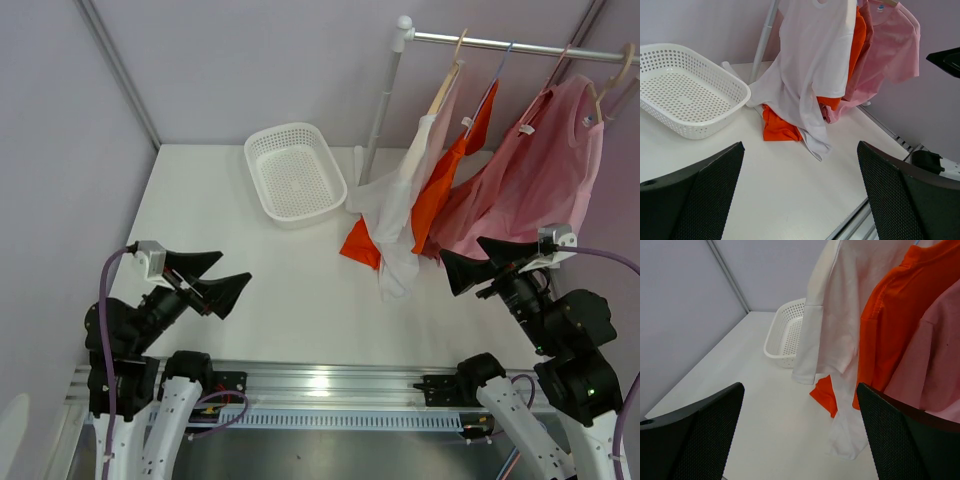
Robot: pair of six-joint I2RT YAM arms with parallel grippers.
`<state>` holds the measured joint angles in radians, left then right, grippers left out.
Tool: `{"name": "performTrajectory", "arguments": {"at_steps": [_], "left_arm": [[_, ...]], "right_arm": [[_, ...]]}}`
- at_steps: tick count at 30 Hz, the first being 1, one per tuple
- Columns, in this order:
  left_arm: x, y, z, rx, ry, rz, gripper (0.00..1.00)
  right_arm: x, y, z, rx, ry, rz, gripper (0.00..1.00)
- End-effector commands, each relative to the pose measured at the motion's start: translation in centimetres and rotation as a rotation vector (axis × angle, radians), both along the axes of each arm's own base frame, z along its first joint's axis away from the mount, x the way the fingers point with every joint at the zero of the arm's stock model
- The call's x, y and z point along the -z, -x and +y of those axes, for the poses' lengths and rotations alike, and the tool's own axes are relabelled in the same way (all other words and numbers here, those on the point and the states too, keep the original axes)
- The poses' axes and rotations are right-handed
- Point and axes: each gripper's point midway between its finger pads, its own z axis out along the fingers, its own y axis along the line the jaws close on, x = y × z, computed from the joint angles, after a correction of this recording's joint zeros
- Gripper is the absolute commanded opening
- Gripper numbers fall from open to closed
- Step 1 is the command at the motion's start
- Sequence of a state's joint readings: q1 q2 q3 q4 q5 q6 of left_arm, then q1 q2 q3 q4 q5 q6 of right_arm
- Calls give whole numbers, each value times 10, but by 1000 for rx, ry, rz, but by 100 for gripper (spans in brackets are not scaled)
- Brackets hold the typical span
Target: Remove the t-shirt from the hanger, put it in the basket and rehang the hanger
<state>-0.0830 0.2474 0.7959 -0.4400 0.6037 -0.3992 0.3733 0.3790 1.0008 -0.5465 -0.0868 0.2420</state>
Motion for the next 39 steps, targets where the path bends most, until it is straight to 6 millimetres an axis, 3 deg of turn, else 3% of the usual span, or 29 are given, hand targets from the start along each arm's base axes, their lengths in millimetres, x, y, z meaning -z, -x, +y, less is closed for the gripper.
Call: {"name": "performTrajectory", "arguments": {"at_steps": [1,8,12,15,17,20,21,22,24,25,26,29,31,32,33,35,36,39], "left_arm": [[-17,7,4,-22,-1,-52,100],[-15,0,10,-63,-28,-20,99],[-20,0,13,-82,-34,-32,99],[-26,2,13,-82,-41,-52,99],[-28,3,14,-88,-49,-62,100],[-26,3,13,-77,-51,-56,100],[-24,3,10,-59,-56,-51,99],[-23,4,7,-38,-63,-51,99],[-15,2,1,12,-79,-25,99],[-13,0,0,14,-80,-14,100],[-12,-1,1,8,-78,-4,100],[-8,0,1,10,-74,7,99],[-7,4,-1,21,-68,-7,100],[-5,5,-1,22,-67,-5,99],[-4,6,-1,24,-68,-7,100],[-1,6,-1,24,-71,-6,99],[1,5,0,21,-71,-2,100],[-2,3,0,18,-71,-3,99]], "right_arm": [[-4,-1,-1,7,-15,-15,100],[-4,6,-2,2,-55,-44,100],[6,-19,-16,136,-79,31,99],[4,-34,-9,131,-58,52,99],[12,-56,-2,144,-29,114,99],[7,-89,-4,221,6,149,100],[-15,-94,-8,247,5,112,99],[-11,-114,-10,300,39,145,99],[-27,-132,-19,379,67,136,99],[-61,-136,-34,467,46,87,99],[-58,-157,-34,512,79,113,99],[-85,-192,-57,685,107,107,98],[-94,-211,-75,744,91,120,92],[-110,-216,-73,710,67,106,91],[-98,-238,-72,697,75,144,91],[-109,-251,-76,670,41,142,90],[-97,-270,-75,678,55,174,90],[-87,-297,-83,733,81,210,88]]}}
